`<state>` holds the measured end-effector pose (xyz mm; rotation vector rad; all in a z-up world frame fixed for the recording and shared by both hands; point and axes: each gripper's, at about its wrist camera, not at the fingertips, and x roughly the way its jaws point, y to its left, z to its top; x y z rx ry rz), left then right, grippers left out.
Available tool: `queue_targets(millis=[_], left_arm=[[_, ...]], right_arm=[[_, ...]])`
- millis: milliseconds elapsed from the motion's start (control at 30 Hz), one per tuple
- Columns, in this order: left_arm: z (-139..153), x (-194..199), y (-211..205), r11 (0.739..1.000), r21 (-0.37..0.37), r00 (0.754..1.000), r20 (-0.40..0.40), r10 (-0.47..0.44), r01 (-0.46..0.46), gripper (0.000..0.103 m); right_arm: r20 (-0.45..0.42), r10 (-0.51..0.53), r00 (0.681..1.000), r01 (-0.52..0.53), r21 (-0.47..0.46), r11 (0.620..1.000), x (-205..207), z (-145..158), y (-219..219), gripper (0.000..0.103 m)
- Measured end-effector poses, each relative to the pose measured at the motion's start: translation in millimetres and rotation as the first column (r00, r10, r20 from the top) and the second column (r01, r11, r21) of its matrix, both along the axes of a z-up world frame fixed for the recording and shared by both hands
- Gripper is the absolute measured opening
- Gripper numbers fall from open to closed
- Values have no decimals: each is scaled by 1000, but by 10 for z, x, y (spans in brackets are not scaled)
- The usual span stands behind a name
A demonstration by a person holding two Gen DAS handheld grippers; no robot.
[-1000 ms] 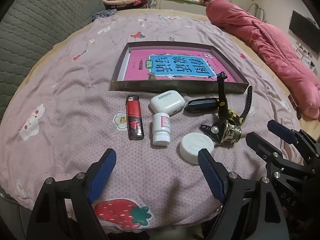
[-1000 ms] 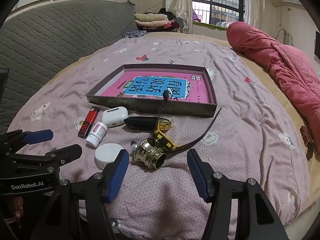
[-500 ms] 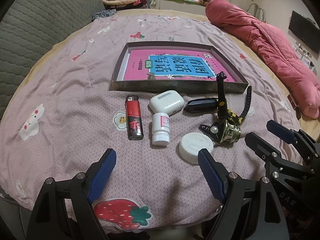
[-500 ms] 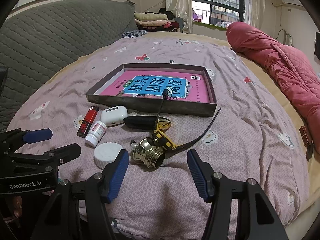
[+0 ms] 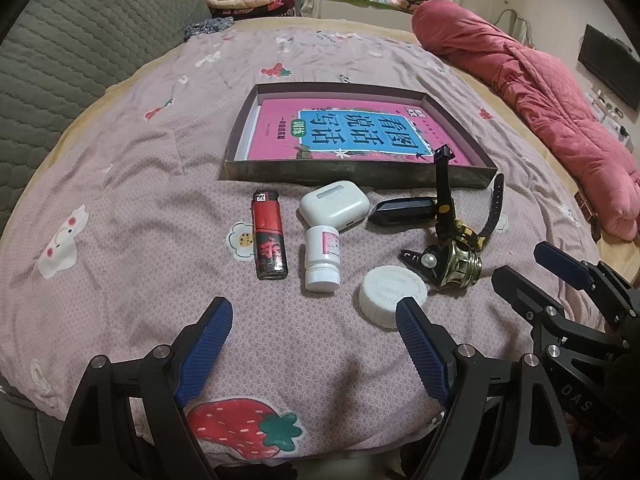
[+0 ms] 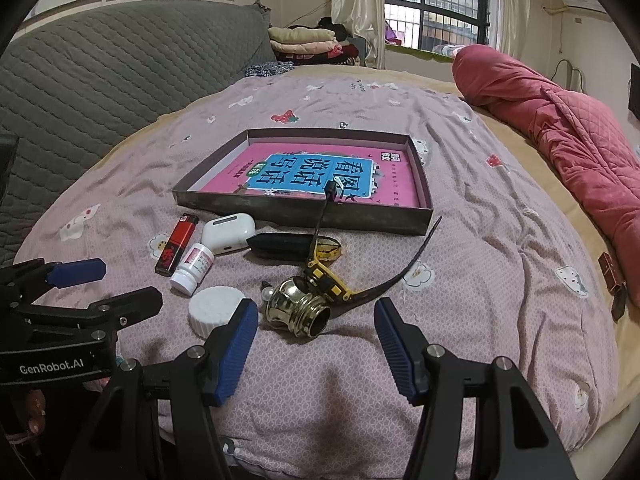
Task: Organize rigid objects
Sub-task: 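Move left tool toward white pill bottle while right tool approaches black wristwatch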
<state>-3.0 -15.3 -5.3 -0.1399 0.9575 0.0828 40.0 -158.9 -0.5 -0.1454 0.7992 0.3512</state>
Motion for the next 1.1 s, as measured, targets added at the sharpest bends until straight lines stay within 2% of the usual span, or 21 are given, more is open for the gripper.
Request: queue_targets(millis=[867,1100], left_arm=[[-78,94,296,998,-29,998,-22,60,-60,85],[-116,148,267,998,-50,999,-30,45,-47,85]], right_arm=[[-4,-32,999,32,13,999,111,-9,-59,60],[28,-49,998,48,62,997,187,8,-125,60]])
